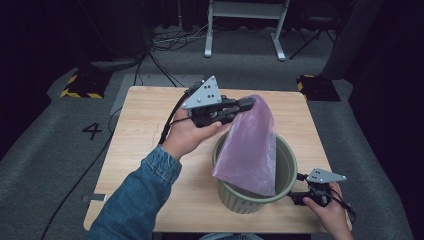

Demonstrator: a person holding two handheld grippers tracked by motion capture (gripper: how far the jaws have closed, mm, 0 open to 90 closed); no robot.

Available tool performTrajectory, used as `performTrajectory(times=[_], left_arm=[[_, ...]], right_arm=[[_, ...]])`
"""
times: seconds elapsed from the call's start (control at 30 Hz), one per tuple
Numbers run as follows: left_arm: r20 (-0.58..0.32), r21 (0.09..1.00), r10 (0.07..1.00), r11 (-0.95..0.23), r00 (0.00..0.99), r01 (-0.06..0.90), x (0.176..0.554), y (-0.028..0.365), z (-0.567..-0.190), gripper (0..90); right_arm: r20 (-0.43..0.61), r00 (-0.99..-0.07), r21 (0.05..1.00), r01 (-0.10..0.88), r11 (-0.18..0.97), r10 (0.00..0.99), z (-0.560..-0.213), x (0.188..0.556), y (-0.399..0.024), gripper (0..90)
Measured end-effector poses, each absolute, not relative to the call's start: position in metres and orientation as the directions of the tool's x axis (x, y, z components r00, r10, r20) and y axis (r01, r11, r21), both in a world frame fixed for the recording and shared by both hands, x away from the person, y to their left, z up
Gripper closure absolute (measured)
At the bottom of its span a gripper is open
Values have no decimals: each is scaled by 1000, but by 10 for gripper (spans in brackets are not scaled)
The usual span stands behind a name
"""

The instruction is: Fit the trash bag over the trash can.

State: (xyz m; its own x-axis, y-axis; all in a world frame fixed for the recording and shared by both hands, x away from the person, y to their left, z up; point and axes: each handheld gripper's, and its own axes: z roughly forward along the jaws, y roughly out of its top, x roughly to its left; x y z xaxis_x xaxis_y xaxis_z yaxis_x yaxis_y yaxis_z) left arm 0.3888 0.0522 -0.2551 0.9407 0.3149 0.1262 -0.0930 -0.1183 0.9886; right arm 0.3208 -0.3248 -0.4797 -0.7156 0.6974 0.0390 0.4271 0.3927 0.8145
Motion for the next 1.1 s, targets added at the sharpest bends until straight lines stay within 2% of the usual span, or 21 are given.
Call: performTrajectory(times=[0.5, 0.77, 1.1], left_arm=[[77, 981, 237, -189, 968, -32, 371, 46, -313, 889], [88, 957, 202, -290, 975, -26, 360, 41, -327, 888], [13, 940, 212, -337, 977, 61, 357, 45, -342, 886]], right_arm=[[45, -706, 824, 426, 373, 707, -474, 318, -331, 262], [44, -702, 824, 428, 371, 711, -474, 317, -333, 262], [40, -702, 831, 419, 366, 712, -469, 317, -336, 262]])
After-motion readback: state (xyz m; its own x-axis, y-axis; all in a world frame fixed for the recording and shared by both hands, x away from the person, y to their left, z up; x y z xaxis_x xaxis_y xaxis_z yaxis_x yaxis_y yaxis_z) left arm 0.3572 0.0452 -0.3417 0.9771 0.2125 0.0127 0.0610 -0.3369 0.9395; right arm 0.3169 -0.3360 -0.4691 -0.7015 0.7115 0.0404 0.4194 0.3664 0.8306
